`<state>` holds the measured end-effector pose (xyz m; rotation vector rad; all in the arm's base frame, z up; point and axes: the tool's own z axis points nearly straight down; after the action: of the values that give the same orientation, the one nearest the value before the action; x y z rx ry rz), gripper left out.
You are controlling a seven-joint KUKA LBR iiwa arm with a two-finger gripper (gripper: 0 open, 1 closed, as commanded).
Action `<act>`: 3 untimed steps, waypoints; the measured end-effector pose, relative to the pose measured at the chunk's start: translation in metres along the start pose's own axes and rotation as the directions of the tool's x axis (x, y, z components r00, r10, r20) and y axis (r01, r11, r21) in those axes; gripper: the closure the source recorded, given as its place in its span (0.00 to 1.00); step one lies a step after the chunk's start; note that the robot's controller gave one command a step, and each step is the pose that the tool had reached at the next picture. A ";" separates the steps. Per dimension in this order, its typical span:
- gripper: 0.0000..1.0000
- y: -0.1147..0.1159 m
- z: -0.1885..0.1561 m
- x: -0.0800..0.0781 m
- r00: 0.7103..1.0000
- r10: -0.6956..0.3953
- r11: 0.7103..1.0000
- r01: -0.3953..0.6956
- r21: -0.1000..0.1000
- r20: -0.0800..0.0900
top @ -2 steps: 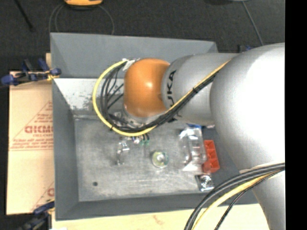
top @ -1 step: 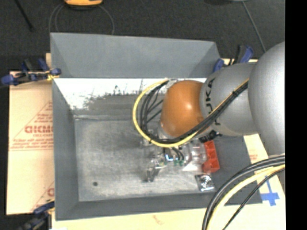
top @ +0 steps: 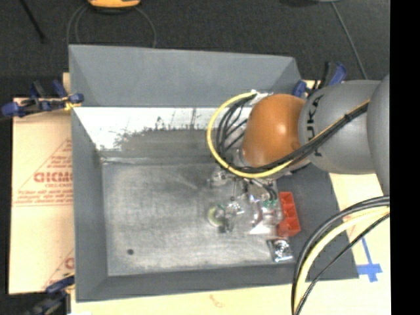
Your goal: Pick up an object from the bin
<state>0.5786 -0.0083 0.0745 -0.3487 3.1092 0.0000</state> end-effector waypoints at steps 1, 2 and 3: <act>1.00 0.000 -0.002 -0.001 1.000 0.004 1.000 -0.004 0.000 0.002; 0.00 0.001 0.001 0.001 1.000 0.005 1.000 -0.005 -0.001 -0.005; 0.00 0.048 -0.013 -0.016 0.993 -0.116 0.993 0.116 -0.002 -0.004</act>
Offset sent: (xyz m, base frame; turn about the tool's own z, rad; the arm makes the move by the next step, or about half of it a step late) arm 0.0000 0.0000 0.0000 0.0000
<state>0.5830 0.0423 0.0879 -0.5300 3.0883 0.0010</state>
